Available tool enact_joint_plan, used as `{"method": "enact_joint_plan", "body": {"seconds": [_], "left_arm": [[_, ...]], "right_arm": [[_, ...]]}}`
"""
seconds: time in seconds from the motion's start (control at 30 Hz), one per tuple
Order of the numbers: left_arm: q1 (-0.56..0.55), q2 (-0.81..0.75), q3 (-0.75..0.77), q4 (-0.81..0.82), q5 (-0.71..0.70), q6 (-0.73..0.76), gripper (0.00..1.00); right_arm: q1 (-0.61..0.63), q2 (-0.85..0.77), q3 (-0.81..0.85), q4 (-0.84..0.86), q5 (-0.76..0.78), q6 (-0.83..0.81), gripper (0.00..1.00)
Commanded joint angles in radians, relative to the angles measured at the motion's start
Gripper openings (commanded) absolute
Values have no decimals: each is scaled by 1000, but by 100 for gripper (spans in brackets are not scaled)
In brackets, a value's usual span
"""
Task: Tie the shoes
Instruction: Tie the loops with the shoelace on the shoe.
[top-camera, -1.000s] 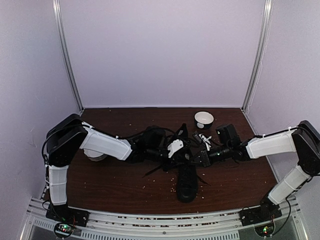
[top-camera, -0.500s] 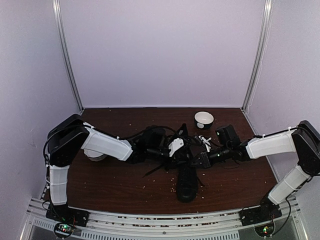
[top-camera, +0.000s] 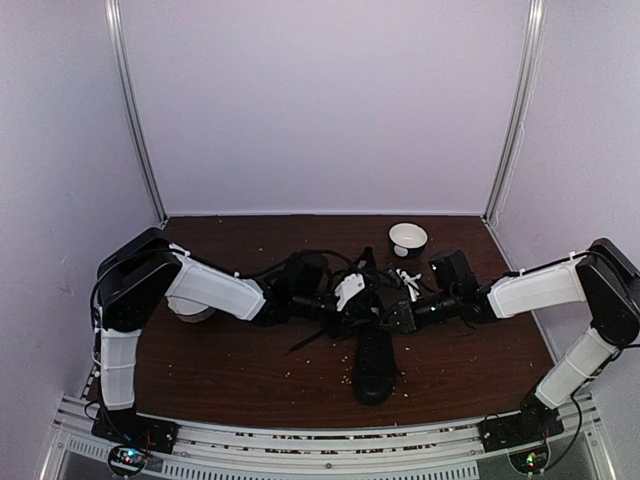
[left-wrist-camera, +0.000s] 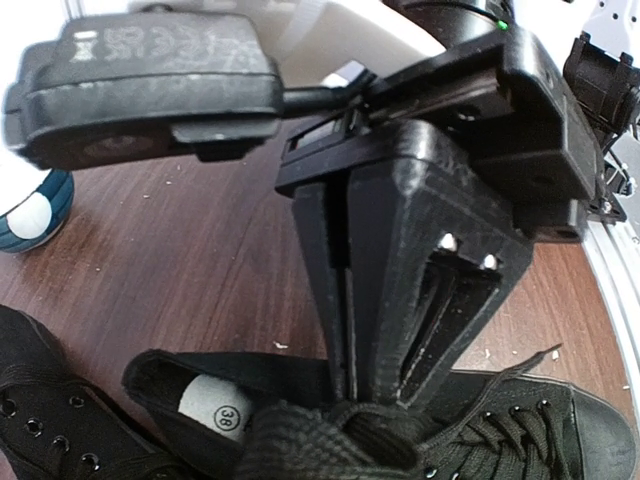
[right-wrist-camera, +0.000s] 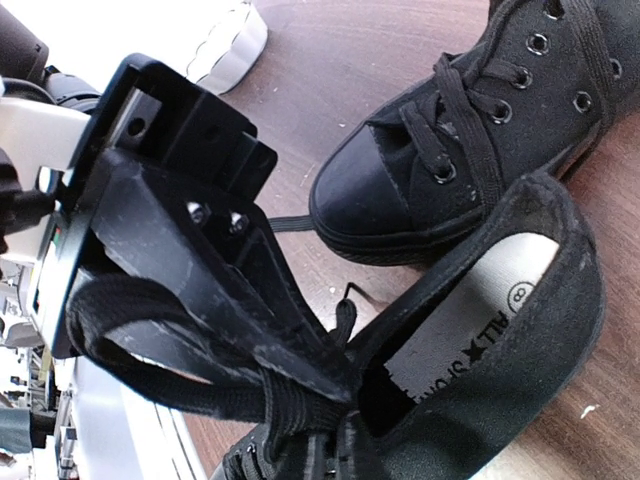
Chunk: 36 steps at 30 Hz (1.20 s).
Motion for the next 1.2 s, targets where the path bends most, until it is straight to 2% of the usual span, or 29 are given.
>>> {"method": "enact_joint_plan", "body": {"seconds": [0.0, 0.4, 0.57, 0.8, 0.93, 1.03, 1.17], "left_arm": [[-14, 8, 27, 71, 66, -12, 0], [-14, -13, 13, 51, 21, 16, 0], [-14, -15, 13, 45, 10, 16, 1], [-14, -43, -2, 33, -17, 27, 15], [-14, -81, -25, 18, -49, 59, 37], [-14, -120, -50, 20, -73, 82, 48], [-20, -158, -67, 19, -94, 116, 54]], "right_arm": [[5, -8, 5, 69, 84, 29, 0], [-11, -104, -42, -38, 175, -11, 0], [-15, -124, -58, -39, 162, -11, 0], [-15, -135, -49, -81, 131, -35, 0], [-15, -135, -39, -117, 114, -53, 0], [-15, -134, -25, -149, 99, -69, 0], [-14, -135, -20, -169, 91, -76, 0]]}}
